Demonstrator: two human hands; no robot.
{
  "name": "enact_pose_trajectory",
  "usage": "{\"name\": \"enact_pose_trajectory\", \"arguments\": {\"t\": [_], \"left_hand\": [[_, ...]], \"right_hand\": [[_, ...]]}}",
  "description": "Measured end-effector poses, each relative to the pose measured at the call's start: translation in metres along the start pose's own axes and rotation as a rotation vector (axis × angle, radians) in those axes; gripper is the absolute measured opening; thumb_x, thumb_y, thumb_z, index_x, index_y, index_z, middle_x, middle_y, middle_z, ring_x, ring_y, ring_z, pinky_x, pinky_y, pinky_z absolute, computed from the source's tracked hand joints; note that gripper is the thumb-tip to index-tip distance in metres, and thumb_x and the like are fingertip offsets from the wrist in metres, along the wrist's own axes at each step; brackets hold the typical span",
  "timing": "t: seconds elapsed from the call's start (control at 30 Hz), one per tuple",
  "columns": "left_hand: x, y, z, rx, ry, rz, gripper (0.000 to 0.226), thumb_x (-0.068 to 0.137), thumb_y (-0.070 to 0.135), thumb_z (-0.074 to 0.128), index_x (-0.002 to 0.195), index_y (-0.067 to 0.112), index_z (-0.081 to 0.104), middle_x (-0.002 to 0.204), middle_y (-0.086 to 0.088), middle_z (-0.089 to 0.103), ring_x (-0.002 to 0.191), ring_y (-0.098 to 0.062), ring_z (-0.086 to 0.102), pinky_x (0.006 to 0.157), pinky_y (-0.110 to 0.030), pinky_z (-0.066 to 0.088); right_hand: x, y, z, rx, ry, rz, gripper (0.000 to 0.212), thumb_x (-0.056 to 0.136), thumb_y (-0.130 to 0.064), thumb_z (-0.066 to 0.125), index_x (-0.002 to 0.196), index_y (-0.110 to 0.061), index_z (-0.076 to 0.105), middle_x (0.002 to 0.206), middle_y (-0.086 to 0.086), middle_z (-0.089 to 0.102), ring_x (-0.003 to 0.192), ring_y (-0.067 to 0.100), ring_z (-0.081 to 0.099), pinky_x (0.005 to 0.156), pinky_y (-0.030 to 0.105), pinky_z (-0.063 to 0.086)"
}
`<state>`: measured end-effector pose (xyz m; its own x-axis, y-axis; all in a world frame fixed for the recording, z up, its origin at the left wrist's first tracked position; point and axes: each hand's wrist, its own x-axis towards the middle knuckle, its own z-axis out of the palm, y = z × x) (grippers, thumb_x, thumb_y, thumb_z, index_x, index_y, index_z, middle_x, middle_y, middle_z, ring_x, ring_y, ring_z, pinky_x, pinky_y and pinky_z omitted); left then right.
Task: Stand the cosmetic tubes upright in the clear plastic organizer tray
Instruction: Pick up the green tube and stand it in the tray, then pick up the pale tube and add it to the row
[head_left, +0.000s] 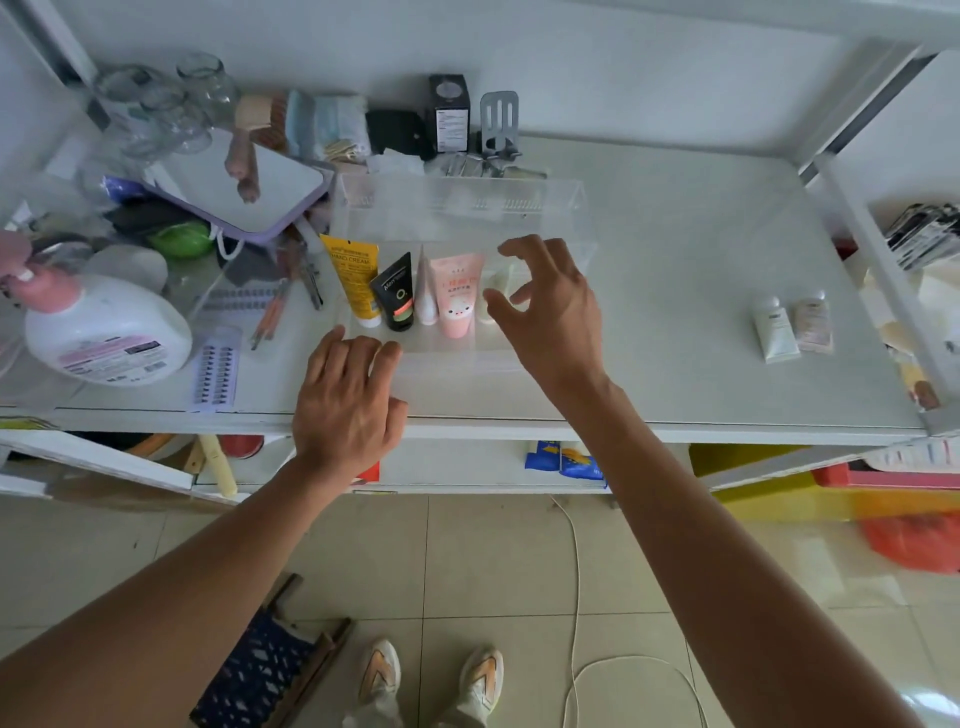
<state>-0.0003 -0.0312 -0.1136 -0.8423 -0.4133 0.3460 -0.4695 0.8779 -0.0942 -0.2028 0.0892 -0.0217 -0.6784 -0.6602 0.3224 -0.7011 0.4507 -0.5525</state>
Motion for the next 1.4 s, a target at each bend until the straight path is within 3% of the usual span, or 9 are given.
{"name": "enact_pose_trajectory", "arguments": {"t": [0.17, 0.33, 0.53, 0.73, 0.93, 1.03, 1.1, 1.17, 1.4], "left_hand": [[0.0, 0.003, -0.005, -0.011, -0.054, 0.005, 0.046, 0.085, 0.017, 0.049, 0.127, 0.002, 0.058, 0.108, -0.023, 0.066, 0.097, -0.041, 0.062, 0.121, -0.055, 0.04], [-0.001, 0.002, -0.006, -0.027, -0.031, 0.003, 0.048, 0.09, 0.019, 0.043, 0.131, -0.001, 0.057, 0.113, -0.029, 0.067, 0.103, -0.048, 0.062, 0.12, -0.058, 0.039], [-0.003, 0.007, -0.003, -0.044, 0.024, -0.015, 0.047, 0.092, 0.018, 0.042, 0.13, -0.005, 0.058, 0.112, -0.033, 0.065, 0.1, -0.051, 0.058, 0.113, -0.063, 0.042], [-0.004, 0.019, -0.011, 0.008, 0.079, -0.091, 0.046, 0.088, 0.018, 0.047, 0.127, -0.006, 0.055, 0.11, -0.033, 0.056, 0.1, -0.054, 0.052, 0.106, -0.068, 0.041], [-0.008, 0.008, 0.006, 0.157, 0.252, -0.089, 0.055, 0.089, 0.029, 0.041, 0.136, 0.003, 0.054, 0.127, -0.016, 0.055, 0.119, -0.057, 0.051, 0.117, -0.068, 0.033], [-0.033, -0.009, 0.03, 0.135, 0.27, 0.043, 0.046, 0.094, 0.024, 0.038, 0.135, 0.018, 0.058, 0.129, -0.029, 0.059, 0.093, -0.05, 0.057, 0.092, -0.077, 0.048], [-0.023, 0.015, 0.011, 0.018, 0.179, 0.019, 0.031, 0.094, 0.007, 0.042, 0.121, 0.0, 0.056, 0.133, -0.038, 0.058, 0.087, -0.05, 0.057, 0.087, -0.075, 0.05], [-0.002, 0.037, -0.018, 0.084, 0.162, -0.14, 0.048, 0.089, 0.017, 0.043, 0.13, -0.007, 0.053, 0.13, -0.039, 0.054, 0.106, -0.055, 0.055, 0.103, -0.072, 0.039], [0.001, 0.024, -0.016, 0.08, 0.01, -0.201, 0.051, 0.09, 0.031, 0.042, 0.127, -0.004, 0.053, 0.114, -0.034, 0.06, 0.109, -0.053, 0.054, 0.108, -0.065, 0.042]], "right_hand": [[-0.027, 0.008, -0.038, 0.039, 0.135, 0.106, 0.022, 0.092, -0.027, 0.063, 0.113, -0.027, 0.067, 0.112, -0.008, 0.066, 0.104, 0.017, 0.064, 0.07, 0.04, 0.059], [-0.055, 0.053, -0.107, -0.1, 0.081, 0.194, 0.019, 0.093, -0.025, 0.061, 0.11, -0.027, 0.069, 0.108, -0.008, 0.07, 0.108, 0.018, 0.061, 0.074, 0.035, 0.054], [-0.045, 0.148, -0.167, -0.356, -0.098, 0.445, 0.037, 0.096, -0.033, 0.06, 0.131, -0.021, 0.061, 0.133, 0.008, 0.062, 0.13, 0.029, 0.052, 0.099, 0.04, 0.046], [-0.027, 0.223, -0.162, -0.444, -0.116, 0.552, 0.059, 0.097, -0.037, 0.059, 0.146, -0.008, 0.045, 0.142, 0.015, 0.053, 0.131, 0.037, 0.053, 0.096, 0.045, 0.047], [-0.036, 0.261, -0.14, -0.487, 0.021, 0.388, 0.054, 0.091, -0.034, 0.065, 0.134, -0.007, 0.048, 0.132, 0.017, 0.056, 0.118, 0.037, 0.057, 0.082, 0.044, 0.052], [-0.04, 0.264, -0.136, -0.443, 0.068, 0.356, 0.047, 0.082, -0.031, 0.068, 0.122, -0.01, 0.054, 0.117, 0.014, 0.061, 0.104, 0.034, 0.059, 0.079, 0.041, 0.048], [-0.05, 0.264, -0.137, -0.397, 0.107, 0.352, 0.038, 0.077, -0.027, 0.066, 0.11, -0.012, 0.054, 0.105, 0.01, 0.063, 0.093, 0.031, 0.058, 0.076, 0.038, 0.044], [-0.061, 0.26, -0.136, -0.371, 0.13, 0.321, 0.031, 0.077, -0.027, 0.064, 0.103, -0.014, 0.052, 0.097, 0.006, 0.063, 0.087, 0.028, 0.057, 0.074, 0.036, 0.041], [-0.06, 0.23, -0.139, -0.157, 0.097, 0.25, 0.028, 0.099, -0.032, 0.057, 0.084, -0.008, 0.055, 0.071, 0.008, 0.058, 0.065, 0.035, 0.057, 0.059, 0.035, 0.041]]}}
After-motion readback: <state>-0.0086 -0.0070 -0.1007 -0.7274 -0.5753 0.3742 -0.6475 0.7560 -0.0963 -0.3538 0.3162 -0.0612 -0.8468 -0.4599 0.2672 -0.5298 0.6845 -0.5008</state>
